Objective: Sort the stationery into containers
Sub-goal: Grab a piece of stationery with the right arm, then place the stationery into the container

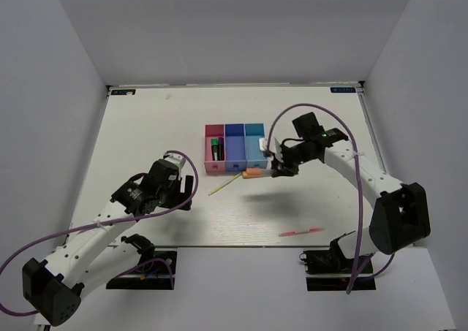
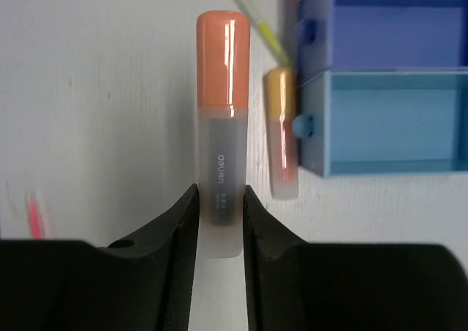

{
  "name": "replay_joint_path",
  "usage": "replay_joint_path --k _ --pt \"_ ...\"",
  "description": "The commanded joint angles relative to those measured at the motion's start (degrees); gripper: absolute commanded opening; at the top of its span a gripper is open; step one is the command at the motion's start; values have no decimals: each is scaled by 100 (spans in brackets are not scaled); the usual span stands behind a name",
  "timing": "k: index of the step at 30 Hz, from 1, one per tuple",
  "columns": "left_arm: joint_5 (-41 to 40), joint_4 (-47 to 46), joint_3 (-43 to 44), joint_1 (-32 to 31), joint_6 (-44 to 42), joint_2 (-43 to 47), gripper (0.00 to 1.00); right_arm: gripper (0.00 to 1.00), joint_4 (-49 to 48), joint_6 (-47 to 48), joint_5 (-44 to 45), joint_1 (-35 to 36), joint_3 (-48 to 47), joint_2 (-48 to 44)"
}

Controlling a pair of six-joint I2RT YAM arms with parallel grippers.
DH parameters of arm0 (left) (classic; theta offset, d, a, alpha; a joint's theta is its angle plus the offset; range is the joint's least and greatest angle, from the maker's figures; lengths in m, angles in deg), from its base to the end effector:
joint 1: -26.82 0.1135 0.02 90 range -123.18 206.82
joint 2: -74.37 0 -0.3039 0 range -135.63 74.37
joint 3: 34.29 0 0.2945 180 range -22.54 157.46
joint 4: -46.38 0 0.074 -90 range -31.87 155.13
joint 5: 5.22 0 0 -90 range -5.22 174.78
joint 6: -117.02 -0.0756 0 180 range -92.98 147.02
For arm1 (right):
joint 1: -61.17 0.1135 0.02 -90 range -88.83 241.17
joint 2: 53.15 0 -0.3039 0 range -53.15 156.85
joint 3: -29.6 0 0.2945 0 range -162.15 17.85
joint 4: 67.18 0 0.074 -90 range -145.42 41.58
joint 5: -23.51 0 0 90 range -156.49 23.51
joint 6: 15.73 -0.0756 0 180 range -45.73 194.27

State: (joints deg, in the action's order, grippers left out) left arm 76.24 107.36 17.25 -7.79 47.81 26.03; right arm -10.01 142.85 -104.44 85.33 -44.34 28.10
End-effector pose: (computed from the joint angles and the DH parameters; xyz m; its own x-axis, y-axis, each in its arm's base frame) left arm 0.1639 -0.0994 0.2311 -0.8272 0.1444 -0.5430 0.2170 0.9735 -0.0718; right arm 0.2761 0.1748 0.2558 0.2248 -0.7037 -0.6740 -0.9727 -0.1207 -0.1984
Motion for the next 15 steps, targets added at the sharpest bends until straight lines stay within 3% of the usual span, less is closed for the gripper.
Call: replay_joint_path --k 1,4,5,9,10,12,15 --pt "-60 -81 -50 33 -49 -9 93 0 -1700 -3728 427 526 -494 310" --pt "-87 -98 -59 33 -49 -70 93 0 -2194 -5176 1394 896 -1213 827" --pt "-96 -89 -50 16 -49 -62 93 0 -2238 -6110 1605 958 -1495 918" --pt "-113 -81 -50 33 -58 -106 93 0 -2343 -7392 2563 1205 -2347 1506" --pt "-131 -89 -50 25 -50 -106 93 0 -2178 -7585 3409 1274 -2480 1716" --pt "-148 -98 -59 33 -50 -80 93 0 -1906 -8357 4238 1398 -3241 2104" --pt "-140 -81 -85 16 -58 -71 93 0 -992 -9209 4561 1381 -3913 2693"
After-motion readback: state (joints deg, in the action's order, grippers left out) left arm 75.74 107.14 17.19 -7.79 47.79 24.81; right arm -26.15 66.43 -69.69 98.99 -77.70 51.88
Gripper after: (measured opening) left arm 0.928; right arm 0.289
